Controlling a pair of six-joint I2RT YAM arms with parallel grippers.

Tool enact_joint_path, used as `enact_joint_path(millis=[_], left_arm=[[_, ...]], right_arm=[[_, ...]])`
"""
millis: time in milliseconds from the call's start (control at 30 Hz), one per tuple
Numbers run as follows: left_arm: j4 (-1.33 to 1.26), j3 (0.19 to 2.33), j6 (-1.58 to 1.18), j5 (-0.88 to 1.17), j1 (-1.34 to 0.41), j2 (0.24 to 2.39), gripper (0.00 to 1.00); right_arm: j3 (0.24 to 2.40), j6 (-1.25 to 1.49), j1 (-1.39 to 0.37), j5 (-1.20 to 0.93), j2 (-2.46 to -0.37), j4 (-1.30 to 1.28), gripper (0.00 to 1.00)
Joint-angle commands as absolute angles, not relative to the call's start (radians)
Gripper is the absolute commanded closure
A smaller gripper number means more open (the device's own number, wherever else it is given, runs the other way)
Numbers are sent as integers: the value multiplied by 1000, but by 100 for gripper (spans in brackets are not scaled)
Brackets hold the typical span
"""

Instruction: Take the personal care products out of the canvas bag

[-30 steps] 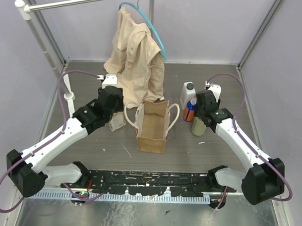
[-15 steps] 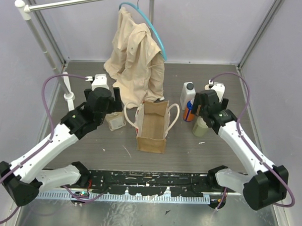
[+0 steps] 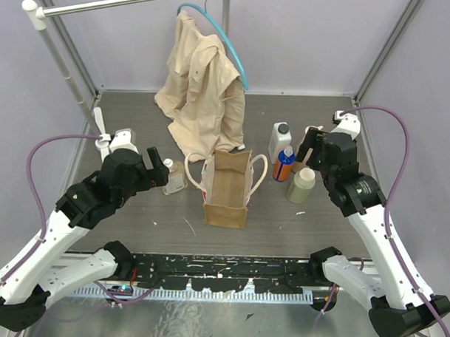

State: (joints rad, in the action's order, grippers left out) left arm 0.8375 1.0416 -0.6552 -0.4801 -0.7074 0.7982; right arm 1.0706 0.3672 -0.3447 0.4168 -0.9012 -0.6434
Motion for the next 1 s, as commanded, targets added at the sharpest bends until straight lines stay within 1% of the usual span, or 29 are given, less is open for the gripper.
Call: enact_joint_path(millis=[0, 33, 67, 100, 167, 200, 233, 267, 300, 367, 467, 500, 533, 567, 600, 633, 667, 700, 733, 800, 967], left_arm=[[896, 1057, -707, -382, -703, 820, 2], [895, 1055, -706, -371, -705, 824, 2], [895, 1049, -705, -362, -706, 829, 2], [896, 1040, -705, -363, -709, 830, 3], [897, 1022, -704, -365, -713, 824, 15], [900, 1017, -705, -361, -714, 814, 31], [902, 1014, -708, -361, -714, 798, 80], [906, 1011, -717, -367, -714, 779, 98], [896, 1005, -715, -376, -715, 758, 100], [886, 1011, -695, -403, -714, 728, 100], [897, 1083, -662, -426, -713, 756, 100], [902, 1131, -630, -408, -713, 790, 92], [927, 1196, -604, -397, -712, 831, 66], [970, 1280, -585, -401, -712, 889, 44], [1020, 1377, -567, -412, -712, 954, 28], [1065, 1469, -543, -428, -711, 1014, 17], [1102, 1555, -514, -448, -708, 1075, 9], [1133, 1657, -498, -467, -704, 1128, 4], [1149, 1696, -475, -481, -700, 1171, 0], [1146, 1772, -447, -505, -686, 1230, 2], [1087, 1794, -455, -393, -606, 1322, 2]], right_arm=[[1127, 367, -342, 214, -889, -623, 48], [1125, 369, -346, 148, -892, -611, 86], [1119, 370, -357, 84, -894, -595, 98], [1115, 369, -372, 63, -894, -589, 99], [1112, 365, -417, 91, -890, -586, 99], [1114, 358, -444, 110, -884, -583, 99], [1119, 352, -466, 125, -880, -576, 99], [1128, 348, -481, 133, -881, -575, 99], [1138, 345, -491, 133, -886, -575, 99], [1157, 339, -496, 125, -909, -567, 99], [1199, 362, -495, 175, -968, -561, 98], [1240, 362, -495, 200, -1004, -588, 82], [1294, 359, -487, 209, -1048, -621, 55], [1360, 351, -477, 208, -1103, -662, 33], [1414, 332, -471, 188, -1148, -681, 11], [1449, 310, -470, 162, -1176, -673, 2], [1470, 290, -469, 133, -1196, -647, 1], [1483, 282, -468, 118, -1206, -618, 0], [1489, 289, -468, 130, -1212, -590, 0], [1502, 317, -465, 179, -1223, -552, 0], [1612, 302, -457, 177, -1305, -626, 0]])
